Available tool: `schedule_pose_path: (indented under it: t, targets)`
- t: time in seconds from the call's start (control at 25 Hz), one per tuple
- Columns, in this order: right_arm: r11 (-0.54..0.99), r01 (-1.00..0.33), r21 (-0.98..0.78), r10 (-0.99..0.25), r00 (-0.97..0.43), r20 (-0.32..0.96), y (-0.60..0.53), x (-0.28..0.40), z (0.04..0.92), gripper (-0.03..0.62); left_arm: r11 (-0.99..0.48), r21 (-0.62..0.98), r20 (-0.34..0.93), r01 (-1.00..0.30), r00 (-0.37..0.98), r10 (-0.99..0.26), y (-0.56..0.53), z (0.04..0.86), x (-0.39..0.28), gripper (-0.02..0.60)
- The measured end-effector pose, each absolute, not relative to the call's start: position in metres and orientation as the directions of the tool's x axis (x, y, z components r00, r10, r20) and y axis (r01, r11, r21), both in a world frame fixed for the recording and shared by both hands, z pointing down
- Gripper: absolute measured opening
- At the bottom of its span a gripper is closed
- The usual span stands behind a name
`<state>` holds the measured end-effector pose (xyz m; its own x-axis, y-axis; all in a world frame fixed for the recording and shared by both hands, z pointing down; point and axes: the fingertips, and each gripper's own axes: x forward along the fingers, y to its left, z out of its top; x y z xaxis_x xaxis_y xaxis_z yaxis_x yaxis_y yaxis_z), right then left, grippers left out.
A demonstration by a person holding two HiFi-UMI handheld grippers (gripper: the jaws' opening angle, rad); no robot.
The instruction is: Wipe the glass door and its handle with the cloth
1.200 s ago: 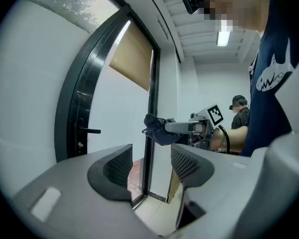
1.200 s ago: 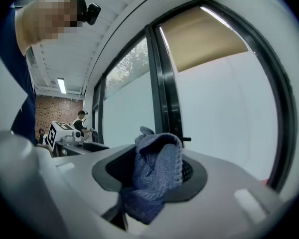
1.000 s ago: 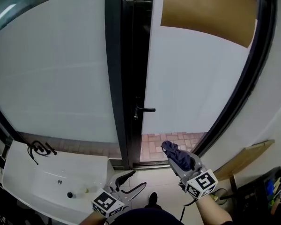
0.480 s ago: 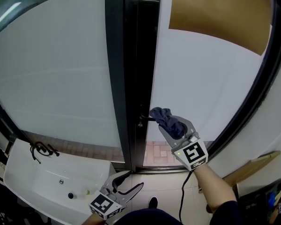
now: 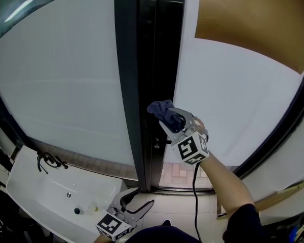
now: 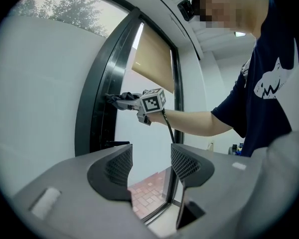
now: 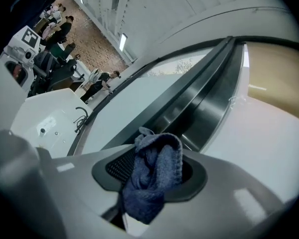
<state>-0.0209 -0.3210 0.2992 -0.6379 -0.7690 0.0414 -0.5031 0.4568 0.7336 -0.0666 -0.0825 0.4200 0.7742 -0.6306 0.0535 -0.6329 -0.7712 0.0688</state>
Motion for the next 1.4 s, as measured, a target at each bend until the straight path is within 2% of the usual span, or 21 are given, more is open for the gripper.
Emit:
schedule_pose_path:
  t: [0.16, 0.36, 0.52, 0.92, 1.4]
  targets:
    - [0.448, -0.427, 0.785, -0.758, -0.647, 0.081, -0.351, -0.030, 0.314, 0.173, -0.745, 0.078, 0.052, -0.663, 0.749, -0.661, -0.094, 0.422, -0.067, 0.238]
    - [0.342, -0.255, 0.905, -0.768, -0.630, 0.113, -0.362, -0.039, 0.336, 0.172, -0.733, 0.084, 0.049, -0.675, 0.738, -0.673, -0.104, 0.426, -0.063, 0.238]
    - [0.294, -0.217, 0.931, -0.794, -0.598, 0.112, -0.361, -0.025, 0.342, 0.169, -0.741, 0.087, 0.072, -0.666, 0.746, -0.662, -0.108, 0.430, -0.054, 0.238]
    - [0.272, -0.256, 0.928, -0.884, -0.446, 0.136, -0.365, 0.083, 0.349, 0.167, -0.797, 0.069, 0.078, -0.600, 0.799, -0.596, -0.113, 0.430, -0.026, 0.238]
    - [0.194, -0.440, 0.877, -0.974, -0.189, 0.121, -0.357, 0.238, 0.344, 0.167, -0.832, 0.064, 0.079, -0.550, 0.834, -0.546, -0.111, 0.431, -0.013, 0.238]
